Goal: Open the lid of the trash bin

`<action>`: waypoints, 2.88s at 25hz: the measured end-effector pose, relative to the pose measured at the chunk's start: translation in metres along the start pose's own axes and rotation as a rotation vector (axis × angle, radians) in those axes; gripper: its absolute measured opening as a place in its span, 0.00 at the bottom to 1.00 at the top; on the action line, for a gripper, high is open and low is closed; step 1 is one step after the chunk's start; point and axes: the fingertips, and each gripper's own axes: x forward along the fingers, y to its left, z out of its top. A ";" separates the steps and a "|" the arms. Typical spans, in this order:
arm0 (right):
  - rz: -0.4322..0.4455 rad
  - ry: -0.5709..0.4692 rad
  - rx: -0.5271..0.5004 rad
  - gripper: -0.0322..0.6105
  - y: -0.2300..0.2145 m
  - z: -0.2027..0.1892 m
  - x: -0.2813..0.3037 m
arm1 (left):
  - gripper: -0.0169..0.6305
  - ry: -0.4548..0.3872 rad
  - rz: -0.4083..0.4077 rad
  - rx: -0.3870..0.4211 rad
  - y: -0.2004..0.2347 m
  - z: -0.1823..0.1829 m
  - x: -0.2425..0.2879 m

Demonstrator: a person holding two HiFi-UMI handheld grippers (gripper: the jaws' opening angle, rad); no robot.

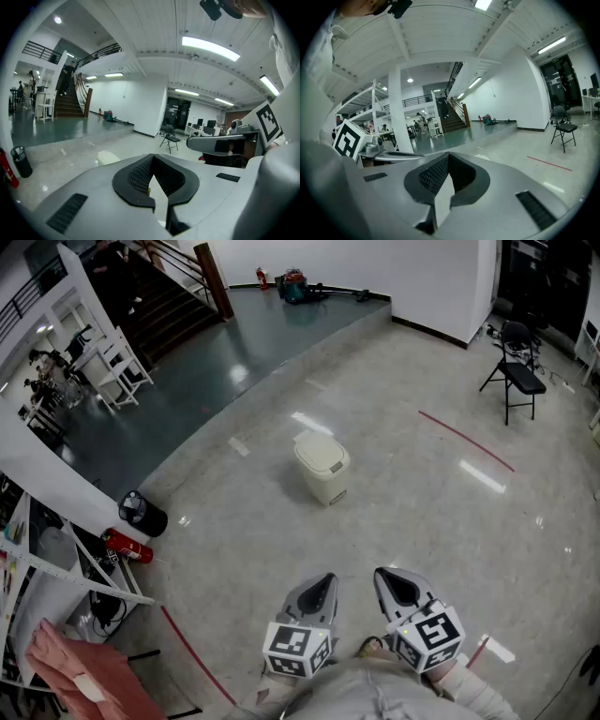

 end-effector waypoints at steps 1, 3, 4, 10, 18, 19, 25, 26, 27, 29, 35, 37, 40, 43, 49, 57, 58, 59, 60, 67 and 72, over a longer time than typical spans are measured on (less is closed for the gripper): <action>-0.004 0.001 -0.006 0.05 0.005 -0.002 -0.006 | 0.03 -0.002 -0.008 -0.003 -0.008 -0.001 -0.007; -0.017 0.003 -0.013 0.05 0.016 -0.007 -0.019 | 0.03 -0.003 -0.024 -0.003 -0.022 -0.005 -0.020; -0.023 0.000 -0.014 0.05 0.022 -0.011 -0.026 | 0.03 -0.002 -0.030 0.003 -0.028 -0.008 -0.027; -0.055 -0.004 0.005 0.05 0.063 -0.030 -0.052 | 0.03 0.015 -0.057 0.018 -0.038 -0.023 -0.068; -0.083 -0.021 0.028 0.05 0.109 -0.043 -0.055 | 0.03 0.019 -0.082 0.048 -0.026 -0.033 -0.104; -0.091 -0.022 0.030 0.05 0.114 -0.045 -0.055 | 0.03 0.020 -0.084 0.048 -0.023 -0.034 -0.109; -0.090 -0.007 0.023 0.05 0.146 -0.050 -0.044 | 0.03 0.036 -0.072 0.029 0.004 -0.041 -0.131; -0.087 -0.002 0.017 0.05 0.150 -0.051 -0.042 | 0.03 0.037 -0.071 0.021 0.008 -0.042 -0.132; -0.084 0.002 0.012 0.05 0.152 -0.052 -0.040 | 0.03 0.039 -0.070 0.012 0.012 -0.043 -0.132; -0.079 0.009 0.007 0.05 0.155 -0.052 -0.035 | 0.03 0.041 -0.065 -0.008 0.019 -0.044 -0.131; -0.068 0.017 0.005 0.05 0.151 -0.046 -0.016 | 0.03 0.041 -0.048 -0.021 0.036 -0.036 -0.117; -0.060 0.020 0.001 0.05 0.141 -0.044 -0.006 | 0.03 0.042 -0.041 -0.021 0.039 -0.034 -0.105; -0.049 0.022 -0.018 0.05 0.119 -0.036 0.009 | 0.03 0.039 -0.026 -0.026 0.044 -0.027 -0.083; -0.048 0.020 -0.021 0.05 0.095 -0.025 0.024 | 0.03 0.037 -0.015 -0.021 0.049 -0.016 -0.062; -0.020 0.032 -0.035 0.05 0.048 -0.004 0.052 | 0.03 0.031 0.016 -0.059 0.055 0.008 -0.014; 0.030 0.034 -0.050 0.05 -0.017 0.027 0.096 | 0.03 0.018 0.072 -0.084 0.070 0.039 0.055; 0.036 0.035 -0.053 0.05 -0.026 0.030 0.101 | 0.03 0.018 0.078 -0.083 0.072 0.043 0.064; 0.042 0.037 -0.057 0.05 -0.034 0.032 0.107 | 0.03 0.017 0.084 -0.081 0.073 0.046 0.074; 0.049 0.038 -0.062 0.05 -0.042 0.035 0.113 | 0.03 0.016 0.090 -0.079 0.074 0.049 0.083; 0.099 0.049 -0.088 0.05 -0.091 0.051 0.152 | 0.03 0.011 0.135 -0.086 0.086 0.064 0.140; 0.127 0.058 -0.090 0.05 -0.110 0.051 0.169 | 0.03 0.016 0.166 -0.087 0.096 0.065 0.165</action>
